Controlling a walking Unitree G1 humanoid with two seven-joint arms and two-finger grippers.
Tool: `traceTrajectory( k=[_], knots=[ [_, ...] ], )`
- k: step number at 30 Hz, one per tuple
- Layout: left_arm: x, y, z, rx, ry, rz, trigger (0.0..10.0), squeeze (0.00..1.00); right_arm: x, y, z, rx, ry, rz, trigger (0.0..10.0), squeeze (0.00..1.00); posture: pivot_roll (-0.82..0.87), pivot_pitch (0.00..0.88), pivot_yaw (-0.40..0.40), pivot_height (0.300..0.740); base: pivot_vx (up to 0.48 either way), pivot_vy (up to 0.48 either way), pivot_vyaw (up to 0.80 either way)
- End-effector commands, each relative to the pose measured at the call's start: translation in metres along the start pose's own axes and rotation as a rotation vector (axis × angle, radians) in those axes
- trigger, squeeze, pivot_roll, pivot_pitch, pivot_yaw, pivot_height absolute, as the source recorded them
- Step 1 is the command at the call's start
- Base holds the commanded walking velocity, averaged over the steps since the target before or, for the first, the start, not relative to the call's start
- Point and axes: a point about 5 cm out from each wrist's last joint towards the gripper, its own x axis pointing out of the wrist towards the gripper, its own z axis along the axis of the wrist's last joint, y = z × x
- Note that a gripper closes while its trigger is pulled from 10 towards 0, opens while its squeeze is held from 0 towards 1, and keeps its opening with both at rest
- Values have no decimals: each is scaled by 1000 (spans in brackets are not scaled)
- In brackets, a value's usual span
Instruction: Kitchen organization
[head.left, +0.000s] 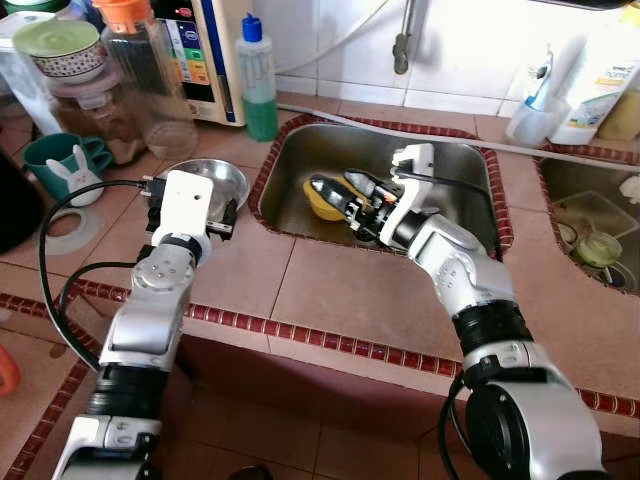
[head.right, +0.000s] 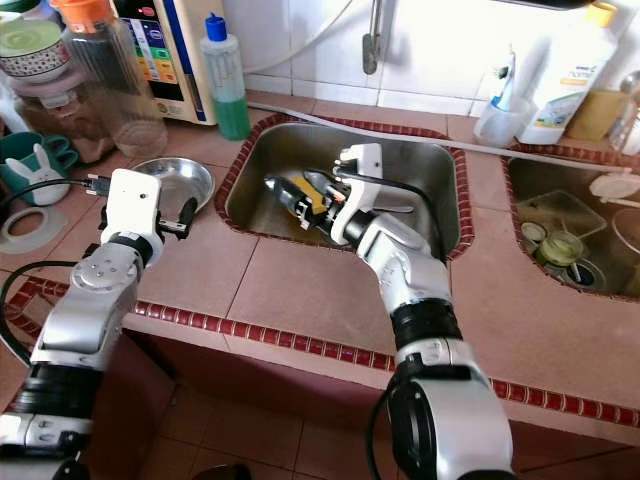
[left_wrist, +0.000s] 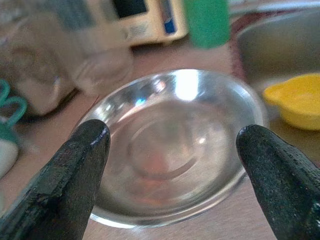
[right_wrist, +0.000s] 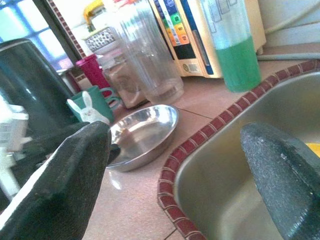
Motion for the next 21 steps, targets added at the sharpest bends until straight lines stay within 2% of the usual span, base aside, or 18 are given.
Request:
traceTrajectory(
  k=[1, 4, 10, 11, 12, 14, 21],
  knots=[
    [6, 8, -3, 38, 46, 19, 10000, 0, -3, 5, 2, -9, -7, 2, 10000, 0, 92, 138, 28, 740, 0, 0, 0],
    [10, 13, -14, 43, 130, 22, 10000, 0, -8, 6, 1, -18, -3, -11, 10000, 0, 87, 138, 33, 740, 0, 0, 0],
    [15, 18, -20, 54, 179, 32, 10000, 0, -13, 9, 1, -8, -5, -34, 10000, 0, 84, 136, 37, 740, 0, 0, 0],
    [15, 20, -23, -2, 210, 48, 10000, 0, -14, 10, 1, -7, -5, -43, 10000, 0, 84, 136, 37, 740, 0, 0, 0],
    [15, 20, -23, -2, 210, 48, 10000, 0, -14, 10, 1, -7, -5, -43, 10000, 0, 84, 136, 37, 740, 0, 0, 0],
    [16, 20, -24, -74, 224, 57, 10000, 0, -15, 11, 1, -5, -5, -45, 10000, 0, 83, 136, 37, 740, 0, 0, 0],
    [19, 23, -20, -53, 213, 66, 10000, 0, -17, 12, 1, -8, 5, -59, 10000, 0, 84, 134, 35, 740, 0, 0, 0]
  ],
)
